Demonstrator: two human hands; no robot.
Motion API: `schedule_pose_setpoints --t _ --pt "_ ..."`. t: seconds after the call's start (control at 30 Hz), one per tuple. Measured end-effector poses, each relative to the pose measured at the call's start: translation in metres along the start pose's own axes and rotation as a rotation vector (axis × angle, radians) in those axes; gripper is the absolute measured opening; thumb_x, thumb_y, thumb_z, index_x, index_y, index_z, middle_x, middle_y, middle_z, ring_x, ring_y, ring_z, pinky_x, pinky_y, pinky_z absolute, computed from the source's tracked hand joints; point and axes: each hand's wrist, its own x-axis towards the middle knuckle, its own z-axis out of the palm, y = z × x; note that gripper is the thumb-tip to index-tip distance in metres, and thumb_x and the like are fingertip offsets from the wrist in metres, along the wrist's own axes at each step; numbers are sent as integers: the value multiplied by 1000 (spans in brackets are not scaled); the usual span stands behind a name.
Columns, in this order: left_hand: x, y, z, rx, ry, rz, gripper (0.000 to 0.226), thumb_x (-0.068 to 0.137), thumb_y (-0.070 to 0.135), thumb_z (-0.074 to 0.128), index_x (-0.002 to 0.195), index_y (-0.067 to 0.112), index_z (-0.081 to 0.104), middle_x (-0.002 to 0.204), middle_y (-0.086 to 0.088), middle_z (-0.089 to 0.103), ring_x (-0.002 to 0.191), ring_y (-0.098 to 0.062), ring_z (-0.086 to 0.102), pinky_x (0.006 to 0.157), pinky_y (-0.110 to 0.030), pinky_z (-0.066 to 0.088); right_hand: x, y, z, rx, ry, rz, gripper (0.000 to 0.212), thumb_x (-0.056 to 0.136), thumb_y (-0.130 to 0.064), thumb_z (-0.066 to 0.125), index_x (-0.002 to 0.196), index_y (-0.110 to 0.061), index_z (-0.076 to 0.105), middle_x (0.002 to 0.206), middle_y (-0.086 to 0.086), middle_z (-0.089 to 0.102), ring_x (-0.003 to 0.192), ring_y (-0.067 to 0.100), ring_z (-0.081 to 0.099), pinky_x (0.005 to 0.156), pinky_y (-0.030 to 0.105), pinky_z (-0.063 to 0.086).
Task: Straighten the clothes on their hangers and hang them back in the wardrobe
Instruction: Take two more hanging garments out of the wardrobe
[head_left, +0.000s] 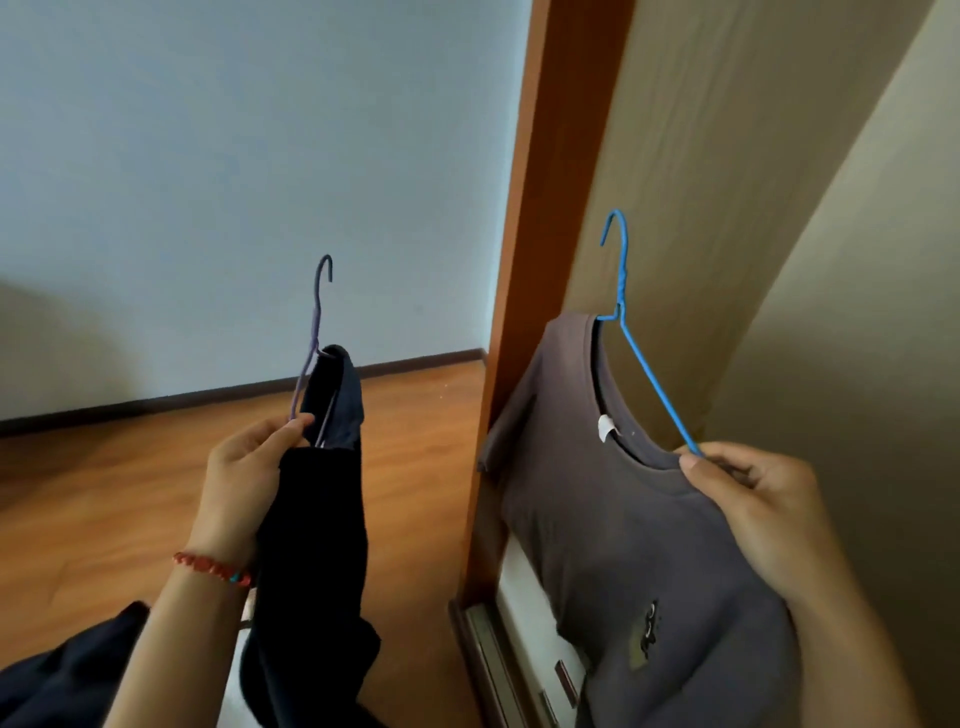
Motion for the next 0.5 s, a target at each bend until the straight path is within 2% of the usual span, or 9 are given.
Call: schedule_pose_setpoints --t 0.1,0.2,0.27,0.33,0.5 --pt "2 0 -15 5 104 38 20 90 17 53 73 19 63 46 7 59 37 -2 53 40 -10 43 1 -5 -3 1 -43 -18 38 85 -2 60 61 -28 72 54 -10 63 56 0 50 50 9 39" --pt "4 -1 -26 34 177 74 17 90 16 53 79 20 64 69 -3 61 57 -10 58 44 -11 48 -1 -5 -7 14 -43 -25 49 85 0 59 59 -40 71 54 -10 61 59 0 50 50 8 38" --pt "6 -2 -31 42 208 86 14 90 17 54 82 19 65 76 -4 60 65 -14 56 53 -19 50 -4 -6 -12 21 -39 -25 49 85 1 59 59 -38 72 52 -11 62 55 -1 50 49 7 39" --pt "7 -4 -34 57 239 93 11 89 17 55 90 15 66 75 -3 59 66 -13 54 61 -23 44 -9 -6 -16 41 -51 -24 42 84 1 59 59 -28 73 52 -12 63 52 -3 51 49 5 39" --pt "2 -7 -37 82 275 122 15 89 16 55 102 17 64 76 1 59 68 -9 53 64 -21 43 -14 -10 -10 74 -111 -44 33 84 -1 61 64 -25 74 54 -7 63 58 2 50 50 7 39"
